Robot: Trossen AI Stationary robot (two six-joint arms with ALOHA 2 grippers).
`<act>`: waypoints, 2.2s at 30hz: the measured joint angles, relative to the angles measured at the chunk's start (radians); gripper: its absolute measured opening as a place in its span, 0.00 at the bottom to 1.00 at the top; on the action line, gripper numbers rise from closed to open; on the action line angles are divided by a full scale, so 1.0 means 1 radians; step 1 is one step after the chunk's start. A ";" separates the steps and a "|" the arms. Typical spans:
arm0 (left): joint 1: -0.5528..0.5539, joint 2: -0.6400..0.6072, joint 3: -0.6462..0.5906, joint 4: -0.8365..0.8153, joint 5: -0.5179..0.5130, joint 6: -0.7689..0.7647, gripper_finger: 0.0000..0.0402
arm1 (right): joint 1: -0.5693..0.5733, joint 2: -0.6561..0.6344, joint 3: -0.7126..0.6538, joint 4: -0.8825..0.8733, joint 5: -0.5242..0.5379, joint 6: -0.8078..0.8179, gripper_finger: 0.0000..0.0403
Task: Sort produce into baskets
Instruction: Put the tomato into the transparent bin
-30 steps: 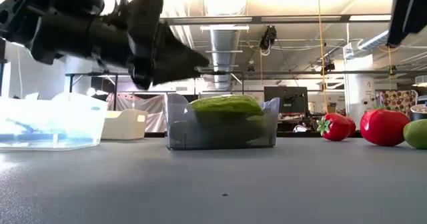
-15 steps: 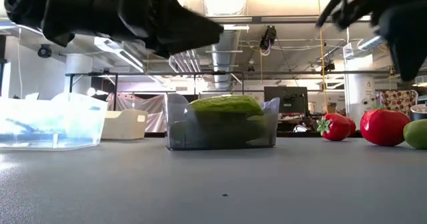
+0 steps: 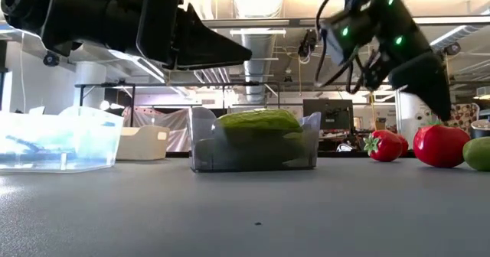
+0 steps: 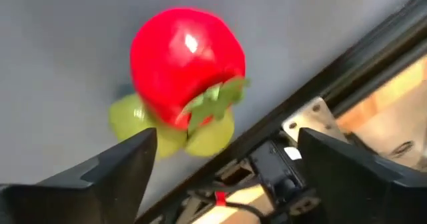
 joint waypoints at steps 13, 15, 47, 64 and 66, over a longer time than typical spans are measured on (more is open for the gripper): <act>0.000 0.007 0.003 0.000 0.011 0.003 0.75 | -0.107 0.015 -0.154 0.308 -0.176 -0.054 0.94; 0.000 0.007 0.005 -0.001 0.011 0.003 0.75 | -0.105 0.023 -0.163 0.320 -0.176 -0.044 0.94; -0.133 0.006 0.012 0.019 0.002 0.002 0.75 | 0.521 0.042 0.103 0.816 0.090 0.221 0.72; -0.656 0.003 0.017 -0.012 -0.243 -0.345 0.75 | 0.582 0.461 0.569 1.043 0.330 -0.276 0.72; -0.677 0.003 0.014 -0.018 -0.271 -0.405 0.75 | 0.571 0.526 0.630 1.038 0.344 -0.307 0.72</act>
